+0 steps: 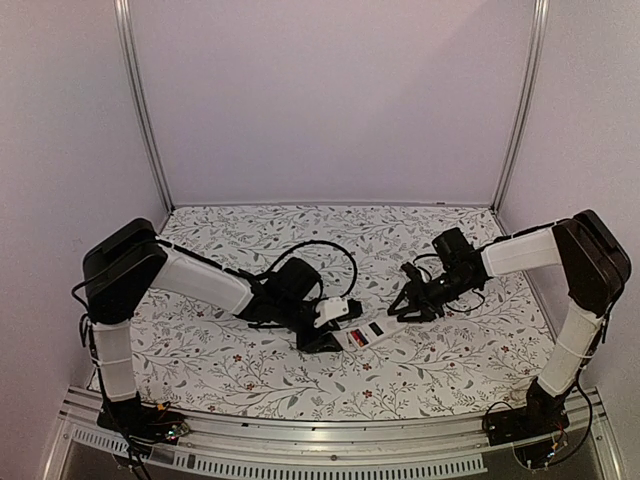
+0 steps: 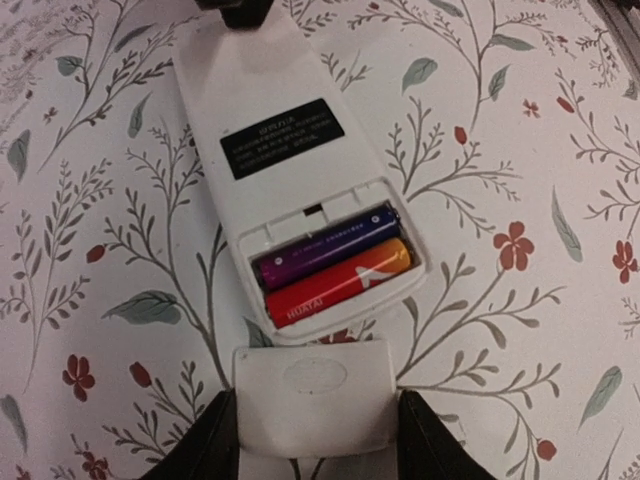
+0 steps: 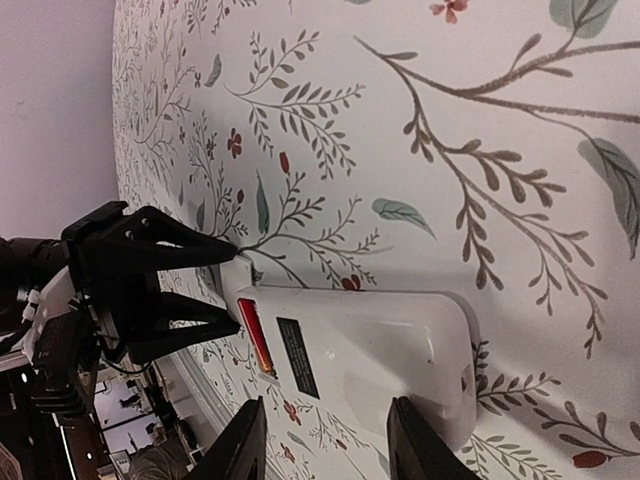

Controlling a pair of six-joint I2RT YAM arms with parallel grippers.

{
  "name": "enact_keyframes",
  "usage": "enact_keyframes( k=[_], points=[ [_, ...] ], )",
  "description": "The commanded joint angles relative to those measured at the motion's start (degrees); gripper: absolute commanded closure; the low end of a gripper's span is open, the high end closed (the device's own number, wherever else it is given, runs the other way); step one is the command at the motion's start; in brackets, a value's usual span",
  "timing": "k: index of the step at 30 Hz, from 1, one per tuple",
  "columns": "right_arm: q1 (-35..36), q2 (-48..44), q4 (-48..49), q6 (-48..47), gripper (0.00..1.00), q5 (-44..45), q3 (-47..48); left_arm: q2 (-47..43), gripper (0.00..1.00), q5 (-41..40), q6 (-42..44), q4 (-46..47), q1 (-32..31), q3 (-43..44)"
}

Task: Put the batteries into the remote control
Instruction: Pick up the battery cover from the center of the board, then adjust the remote control without the battery cover at the center of the board.

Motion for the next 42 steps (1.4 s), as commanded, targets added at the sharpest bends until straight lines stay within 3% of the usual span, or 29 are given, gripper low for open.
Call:
enact_keyframes(
  k=[1, 14, 21, 32, 42],
  points=[
    [0.6, 0.1, -0.2, 0.3, 0.59, -1.5, -1.8, -2.1, 0.56, -2.5, -0.3, -2.9, 2.1, -2.5],
    [-2.0, -6.1, -1.1, 0.6, 0.48, 2.6, -0.6, -7.5, 0.59, -3.1, -1.5, -0.2, 2.0, -4.5],
    [-2.8, -2.4, -3.9, -1.8, 0.44, 7.0, 1.7, -7.4, 0.58, -1.9, -3.5, 3.1, 1.0, -3.7],
    [-1.4, 1.3, -3.2, -2.0, 0.44, 4.4, 1.0, -4.8, 0.58, -2.1, -5.1, 4.5, 0.2, -0.7],
    [0.3, -0.8, -3.1, -1.0, 0.47, 3.6, -2.8, -3.7, 0.59, -1.3, -4.7, 3.8, -0.6, 0.2]
  ],
)
